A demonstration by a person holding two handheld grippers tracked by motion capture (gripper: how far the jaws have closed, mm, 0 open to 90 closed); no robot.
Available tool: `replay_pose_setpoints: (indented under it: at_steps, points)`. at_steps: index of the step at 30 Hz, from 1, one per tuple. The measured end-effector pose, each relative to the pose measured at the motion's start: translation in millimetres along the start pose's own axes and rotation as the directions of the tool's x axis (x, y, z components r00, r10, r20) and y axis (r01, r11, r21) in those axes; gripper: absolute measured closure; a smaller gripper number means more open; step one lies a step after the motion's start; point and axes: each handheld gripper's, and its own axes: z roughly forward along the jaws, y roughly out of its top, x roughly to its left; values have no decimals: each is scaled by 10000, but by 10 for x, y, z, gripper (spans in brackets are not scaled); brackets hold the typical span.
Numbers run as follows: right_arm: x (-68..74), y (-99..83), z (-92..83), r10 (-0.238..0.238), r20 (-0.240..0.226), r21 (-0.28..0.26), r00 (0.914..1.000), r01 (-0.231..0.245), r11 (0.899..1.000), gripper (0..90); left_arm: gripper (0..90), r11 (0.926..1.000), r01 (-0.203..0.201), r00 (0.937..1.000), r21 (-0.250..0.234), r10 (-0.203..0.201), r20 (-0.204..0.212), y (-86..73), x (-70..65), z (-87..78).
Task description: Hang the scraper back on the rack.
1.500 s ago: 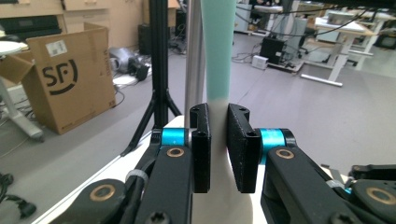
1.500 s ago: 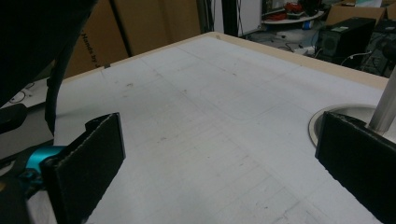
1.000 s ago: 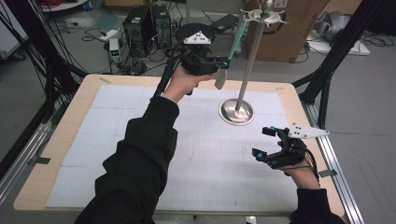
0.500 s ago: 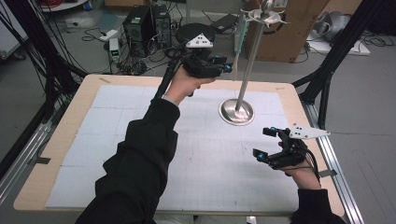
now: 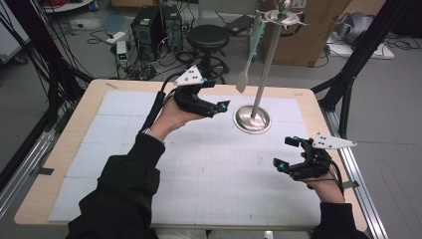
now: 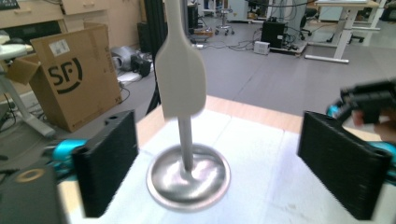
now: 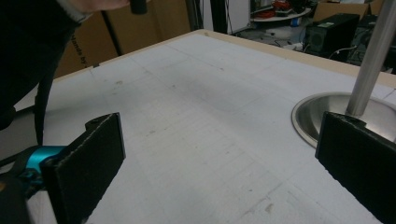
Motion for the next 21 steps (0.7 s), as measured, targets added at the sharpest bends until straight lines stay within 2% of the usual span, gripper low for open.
replay_pose_setpoints:
  at_steps: [2, 4, 10, 12, 14, 19, 21]
  points:
    - [-14, -5, -34, 32, 114, -52, 9999, -31, 10000, 5, 30, 9987, 391, 9992, -337, -394, -76, -118, 6, -106]
    - [-21, -17, -68, 97, 220, -110, 9997, -95, 9999, 5, 16, 9968, 679, 9975, -431, -687, -176, -218, 14, -202]
    - [-18, -63, -142, 197, 524, -284, 9984, -182, 9994, 5, 16, 9950, 845, 9955, -532, -866, -379, -445, 20, -489]
    - [-15, -69, -147, 212, 597, -318, 9980, -193, 9993, 5, 16, 9933, 946, 9937, -661, -983, -545, -521, 37, -640]
    - [-16, -72, -141, 188, 662, -312, 9976, -168, 9994, 5, 16, 9892, 1249, 9858, -770, -1325, -1031, -615, 50, -790]
    - [-30, -81, -125, 240, 738, -317, 9970, -217, 9993, 5, 16, 9901, 1199, 9754, -730, -1311, -1770, -867, 62, -1106]
    - [-37, -83, -116, 278, 796, -345, 9964, -251, 9991, 5, 16, 9901, 1256, 9716, -628, -1355, -1941, -932, 62, -1212]
